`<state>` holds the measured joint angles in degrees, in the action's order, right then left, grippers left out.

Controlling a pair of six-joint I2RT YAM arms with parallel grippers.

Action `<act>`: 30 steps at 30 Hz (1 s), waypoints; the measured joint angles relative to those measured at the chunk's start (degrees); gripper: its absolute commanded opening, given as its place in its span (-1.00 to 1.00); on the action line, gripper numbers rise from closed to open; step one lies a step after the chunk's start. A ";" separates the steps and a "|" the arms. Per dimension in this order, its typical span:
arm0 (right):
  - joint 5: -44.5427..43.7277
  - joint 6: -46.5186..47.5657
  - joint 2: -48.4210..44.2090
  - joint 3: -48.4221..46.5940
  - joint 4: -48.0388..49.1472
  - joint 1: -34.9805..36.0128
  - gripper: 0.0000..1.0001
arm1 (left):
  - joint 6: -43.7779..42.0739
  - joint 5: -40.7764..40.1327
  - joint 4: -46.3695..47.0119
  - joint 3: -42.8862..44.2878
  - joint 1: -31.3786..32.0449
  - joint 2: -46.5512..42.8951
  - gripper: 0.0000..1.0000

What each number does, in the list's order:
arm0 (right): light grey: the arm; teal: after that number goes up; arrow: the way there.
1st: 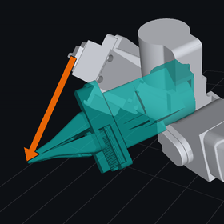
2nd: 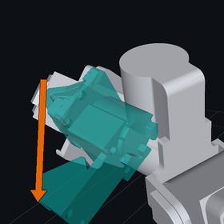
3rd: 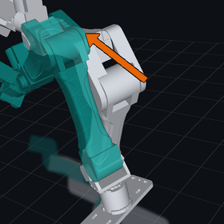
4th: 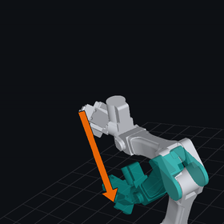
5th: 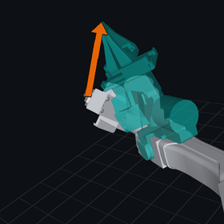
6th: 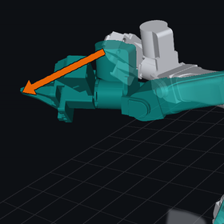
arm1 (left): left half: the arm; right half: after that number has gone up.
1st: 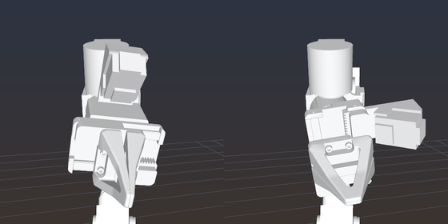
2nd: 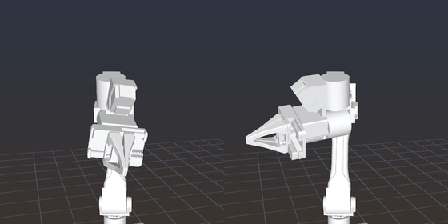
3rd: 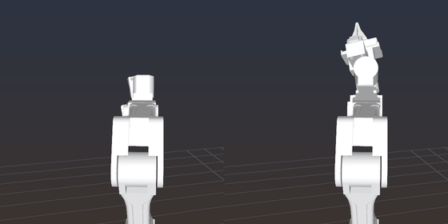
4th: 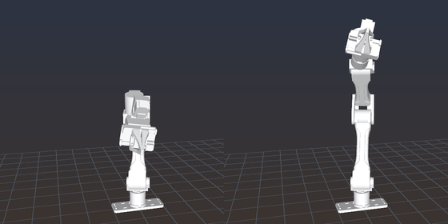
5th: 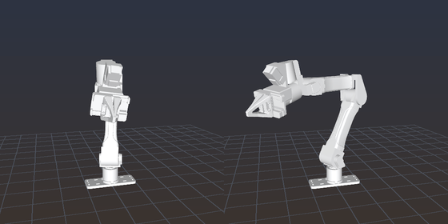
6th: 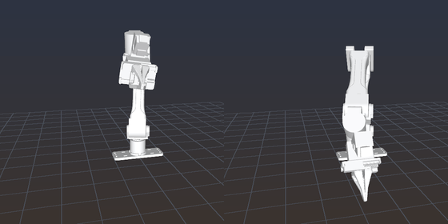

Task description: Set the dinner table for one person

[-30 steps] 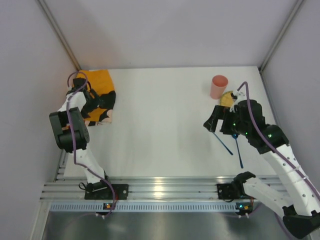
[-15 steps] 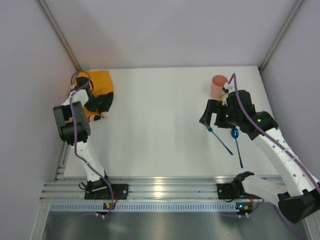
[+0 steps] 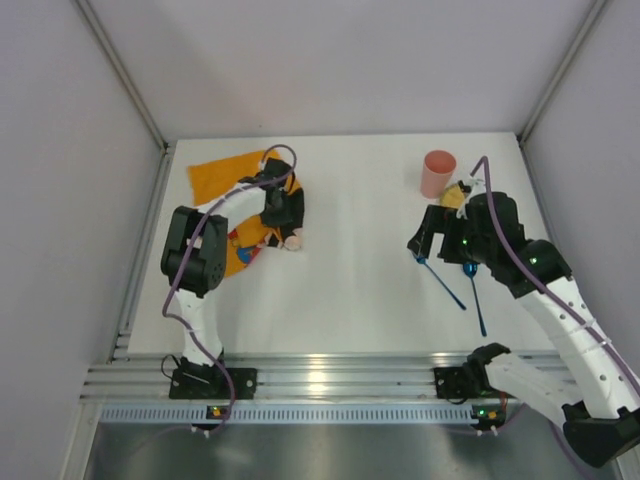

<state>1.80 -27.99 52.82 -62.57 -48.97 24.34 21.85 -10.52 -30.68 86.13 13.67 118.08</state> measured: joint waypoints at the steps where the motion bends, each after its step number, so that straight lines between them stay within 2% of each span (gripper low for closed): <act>1: -0.24 0.00 -0.35 0.31 -0.02 0.00 0.99 | 0.26 1.07 -0.24 -1.42 2.82 -1.07 -0.61; 3: -0.81 0.17 -0.74 0.52 -0.09 0.00 0.99 | 0.81 3.58 -1.20 -4.35 7.10 -3.39 -0.02; 4: -1.16 0.37 -1.01 0.74 -0.04 0.00 0.99 | 1.11 4.79 -2.03 -5.62 8.41 -4.44 0.94; 10: -0.50 1.03 1.20 0.74 0.28 0.00 0.99 | 6.32 8.37 -7.28 -8.98 9.88 -12.28 0.97; 14: 2.73 0.63 8.87 -0.90 3.41 0.87 0.99 | 9.75 6.40 -10.54 -7.39 9.44 -20.92 0.97; 17: 3.93 0.11 16.33 -4.83 5.14 4.13 1.00 | 11.06 4.13 -11.41 -6.47 7.98 -27.82 0.97; 21: 4.85 -0.07 28.46 -15.72 6.58 11.26 1.00 | 10.95 3.15 -10.54 -12.59 -1.73 -35.89 0.95; 24: 6.43 0.35 39.60 -27.43 7.21 16.87 0.99 | 10.16 3.08 -10.25 -20.33 -12.33 -37.07 0.94; 26: 7.48 0.76 47.25 -35.69 7.76 20.09 0.99 | 9.44 3.15 -10.49 -24.72 -17.14 -36.46 0.90; 30: 8.92 1.42 64.32 -54.90 5.66 25.59 1.00 | 8.24 3.72 -10.12 -28.79 -21.22 -34.38 0.87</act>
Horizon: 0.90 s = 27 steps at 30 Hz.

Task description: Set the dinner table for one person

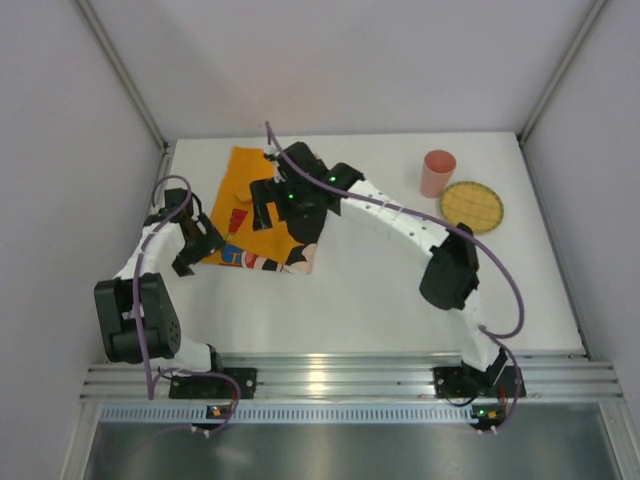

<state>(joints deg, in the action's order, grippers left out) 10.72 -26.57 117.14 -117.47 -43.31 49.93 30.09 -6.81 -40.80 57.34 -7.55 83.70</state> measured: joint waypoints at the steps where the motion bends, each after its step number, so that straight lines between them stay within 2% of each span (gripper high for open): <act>1: 0.09 0.11 4.24 -4.42 0.22 0.96 0.99 | -0.20 0.20 0.44 -0.39 -0.63 0.57 0.87; 5: 0.13 0.55 16.33 -16.26 -2.21 2.91 0.99 | -0.90 0.59 3.17 -1.68 -2.78 4.07 0.88; 7: -0.09 0.52 19.76 -18.58 -2.45 3.17 0.99 | -1.29 0.55 4.33 -1.81 -3.28 6.08 0.68; 10: -0.70 -0.17 22.99 -19.34 -2.51 3.15 0.99 | -1.81 0.61 6.67 -1.86 -3.67 9.46 0.24; 12: -1.62 -1.20 24.50 -19.52 -2.05 3.08 1.00 | -2.25 0.96 7.65 -1.27 -3.82 11.61 0.13; 15: -3.39 -2.34 26.10 -19.58 -0.83 3.17 0.99 | -3.02 0.98 9.64 -0.48 -4.04 12.70 -0.19; 16: -4.13 -2.75 26.73 -19.74 -0.17 3.21 0.99 | -3.19 1.01 9.99 -0.07 -4.11 13.11 -0.48; 19: -6.51 -4.17 28.83 -21.44 2.12 3.32 1.00 | -3.87 2.32 11.32 1.16 -4.20 14.43 -1.00; 27: -12.17 -8.02 34.73 -24.41 6.95 3.91 1.00 | -4.57 6.08 14.34 -1.33 -3.98 12.68 -1.00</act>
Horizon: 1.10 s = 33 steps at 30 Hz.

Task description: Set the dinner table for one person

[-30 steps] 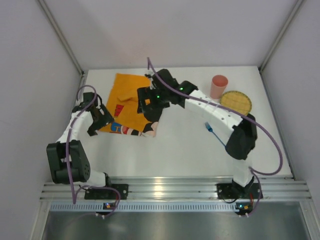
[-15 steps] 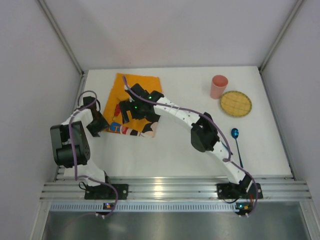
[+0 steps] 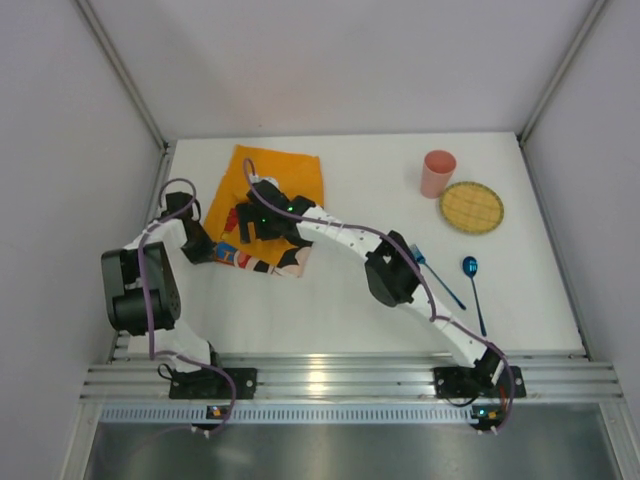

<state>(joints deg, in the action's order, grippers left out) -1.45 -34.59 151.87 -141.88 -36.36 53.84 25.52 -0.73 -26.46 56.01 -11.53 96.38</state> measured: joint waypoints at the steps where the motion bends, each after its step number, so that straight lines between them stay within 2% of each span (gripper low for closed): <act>1: -0.76 -0.09 0.33 -0.20 0.31 0.35 0.99 | 0.00 0.33 0.20 -0.44 0.37 -0.37 -1.00; 9: -3.93 0.48 0.57 -0.74 0.26 5.90 0.99 | -0.55 2.45 -1.07 -1.42 4.87 -1.77 -1.00; 15: -4.24 2.03 0.52 -0.72 0.11 5.99 0.99 | -0.17 1.16 -4.76 -1.64 6.97 -5.05 -1.00; 18: -4.42 2.05 0.17 -0.72 0.13 6.08 0.92 | 0.04 -1.31 -5.25 -1.79 7.67 -6.95 -1.00; 27: -3.82 4.09 -3.61 -2.29 -1.51 7.96 0.85 | 1.99 -7.28 -10.08 -3.93 7.80 -22.16 -1.00; 31: -2.75 4.11 -4.68 -1.62 -1.99 8.48 0.90 | 3.41 -8.20 -13.11 -3.89 7.80 -24.70 -1.00; 33: -1.49 4.04 -6.25 1.57 0.15 8.44 0.91 | 3.78 -8.13 -13.92 -4.04 7.80 -25.07 -1.00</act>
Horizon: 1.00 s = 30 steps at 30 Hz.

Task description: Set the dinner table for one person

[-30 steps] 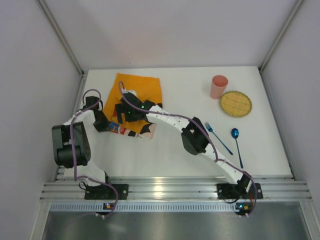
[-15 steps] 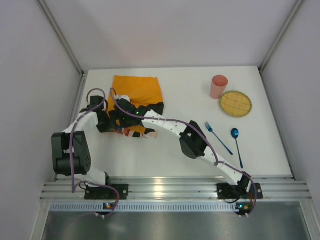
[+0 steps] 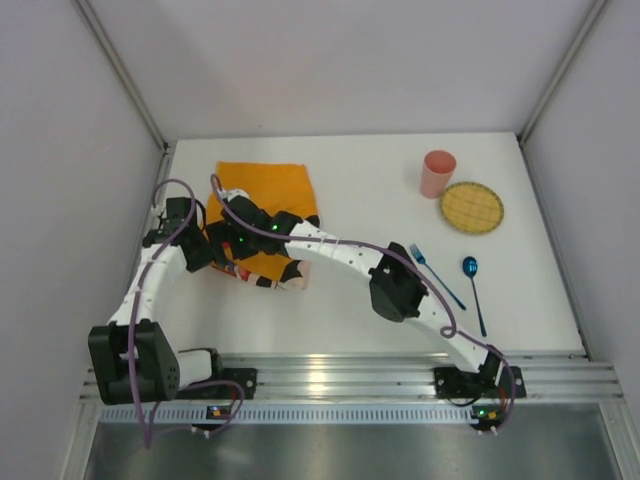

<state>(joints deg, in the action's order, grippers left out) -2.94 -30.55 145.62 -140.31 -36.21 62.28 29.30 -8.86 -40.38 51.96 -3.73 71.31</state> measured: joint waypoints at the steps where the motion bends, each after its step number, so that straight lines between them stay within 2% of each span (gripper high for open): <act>1: 0.68 -0.39 -1.42 2.99 1.86 -0.13 0.91 | 0.17 0.39 -0.42 -0.11 0.02 -0.20 -1.00; 7: 3.80 -3.52 -13.03 26.32 14.62 -2.01 0.96 | 2.34 7.34 -1.18 -3.41 2.49 -4.00 -1.00; 10: 3.78 -5.62 -14.86 33.40 17.49 -6.95 0.98 | 3.21 14.23 -1.75 -4.13 4.72 -7.69 -1.00; 13: 4.74 -6.62 -14.86 37.94 18.23 -12.55 0.98 | 4.09 18.18 -1.16 -5.03 5.16 -7.72 -1.00; 15: 5.27 -6.86 -15.50 38.16 19.50 -15.17 0.98 | 4.57 19.85 -1.14 -6.40 5.16 -6.67 -1.00; 18: 5.40 -6.78 -14.53 35.91 18.12 -15.52 0.97 | 5.09 21.35 -1.27 -7.52 5.16 -5.75 -1.00; 23: 7.45 -6.75 -8.46 26.01 15.89 -11.52 0.99 | 5.33 22.71 -1.16 -7.56 5.18 -5.66 -1.00; 30: 9.55 -6.60 -7.85 24.90 11.50 -4.70 0.96 | 9.11 22.73 -0.26 -12.13 5.33 -6.10 -1.00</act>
<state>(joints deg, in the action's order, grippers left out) 6.61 -37.15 137.78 -115.42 -24.71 57.58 38.41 13.87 -40.64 39.83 1.61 65.21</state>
